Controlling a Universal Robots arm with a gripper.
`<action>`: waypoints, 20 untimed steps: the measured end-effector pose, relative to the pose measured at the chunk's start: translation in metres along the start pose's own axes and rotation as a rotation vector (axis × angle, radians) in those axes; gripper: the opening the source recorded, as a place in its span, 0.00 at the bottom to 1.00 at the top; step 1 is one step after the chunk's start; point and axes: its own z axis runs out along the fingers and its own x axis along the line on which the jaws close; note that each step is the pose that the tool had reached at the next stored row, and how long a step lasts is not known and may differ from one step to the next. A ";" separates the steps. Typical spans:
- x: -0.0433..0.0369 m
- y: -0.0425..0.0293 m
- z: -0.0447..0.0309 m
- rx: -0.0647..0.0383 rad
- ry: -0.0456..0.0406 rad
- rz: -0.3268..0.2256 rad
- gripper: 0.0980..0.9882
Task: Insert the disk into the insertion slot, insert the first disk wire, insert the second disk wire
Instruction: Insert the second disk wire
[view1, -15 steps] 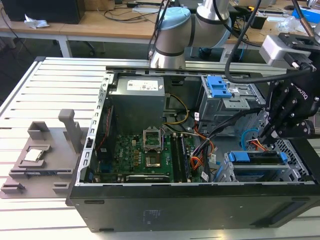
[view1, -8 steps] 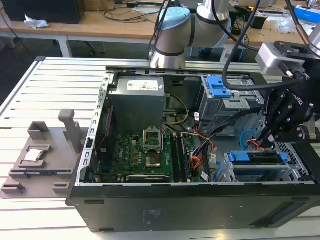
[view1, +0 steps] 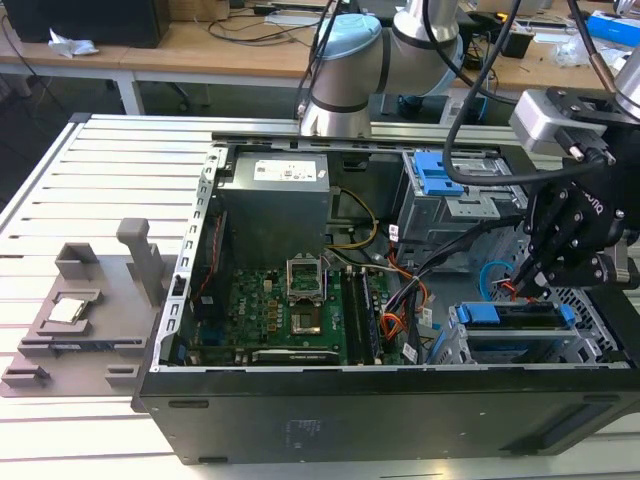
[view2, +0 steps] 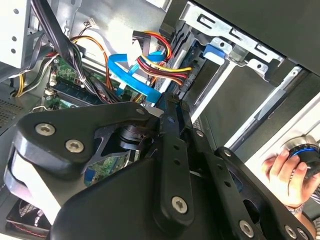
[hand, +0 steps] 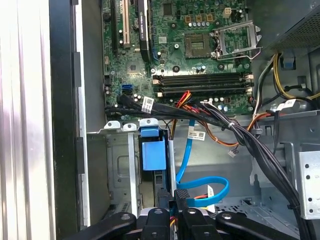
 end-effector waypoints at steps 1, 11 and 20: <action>0.0000 -0.0001 0.0006 0.000 -0.0002 0.000 0.07; 0.0004 -0.0008 0.0096 0.000 0.0000 0.000 0.07; 0.0008 -0.0011 0.0146 0.000 0.0000 0.000 0.07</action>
